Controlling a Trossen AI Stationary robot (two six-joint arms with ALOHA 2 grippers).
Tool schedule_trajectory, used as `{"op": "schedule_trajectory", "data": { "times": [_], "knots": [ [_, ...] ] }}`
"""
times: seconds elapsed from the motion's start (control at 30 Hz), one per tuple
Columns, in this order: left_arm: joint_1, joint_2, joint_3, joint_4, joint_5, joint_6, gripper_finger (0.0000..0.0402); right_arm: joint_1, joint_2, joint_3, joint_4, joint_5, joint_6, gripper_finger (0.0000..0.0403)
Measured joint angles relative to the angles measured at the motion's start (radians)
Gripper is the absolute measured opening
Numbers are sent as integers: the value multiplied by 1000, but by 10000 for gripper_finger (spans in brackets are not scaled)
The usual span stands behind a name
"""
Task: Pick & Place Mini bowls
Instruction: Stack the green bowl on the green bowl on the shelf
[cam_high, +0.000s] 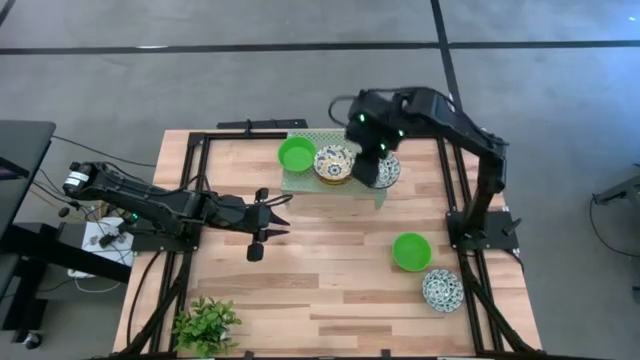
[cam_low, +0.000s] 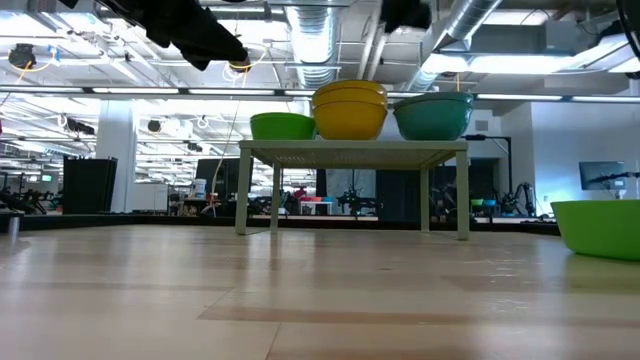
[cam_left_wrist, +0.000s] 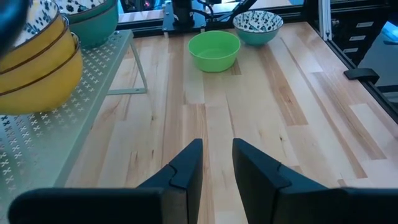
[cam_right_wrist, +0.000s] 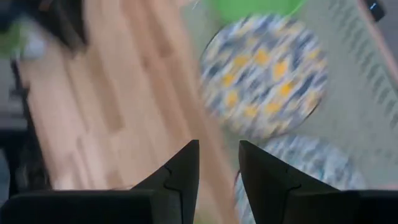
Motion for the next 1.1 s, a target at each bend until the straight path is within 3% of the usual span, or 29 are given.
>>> {"op": "schedule_trajectory", "data": {
  "times": [0.23, 0.33, 0.47, 0.53, 0.87, 1.0, 1.1],
  "knots": [
    [0, 0, 0, 9, 0, 0, 89, 290, -82, -84, -7, 41, -31, 109],
    [0, 2, 0, 12, 0, -8, 89, 418, -139, -216, 24, 134, 42, 109],
    [0, 2, 0, 12, 0, -26, 89, 558, -240, -455, 36, 274, 271, 109],
    [0, 2, 0, 13, 0, -27, 89, 614, -296, -595, 75, 291, 373, 109],
    [0, 2, 0, 27, 0, -27, 89, 733, -596, -1284, 688, 202, 653, 109],
    [0, 2, 0, 37, 0, -27, 89, 761, -605, -1429, 857, 152, 697, 109],
    [0, 2, 0, 40, 0, -27, 89, 773, -566, -1464, 859, 154, 737, 109]
  ]
}}
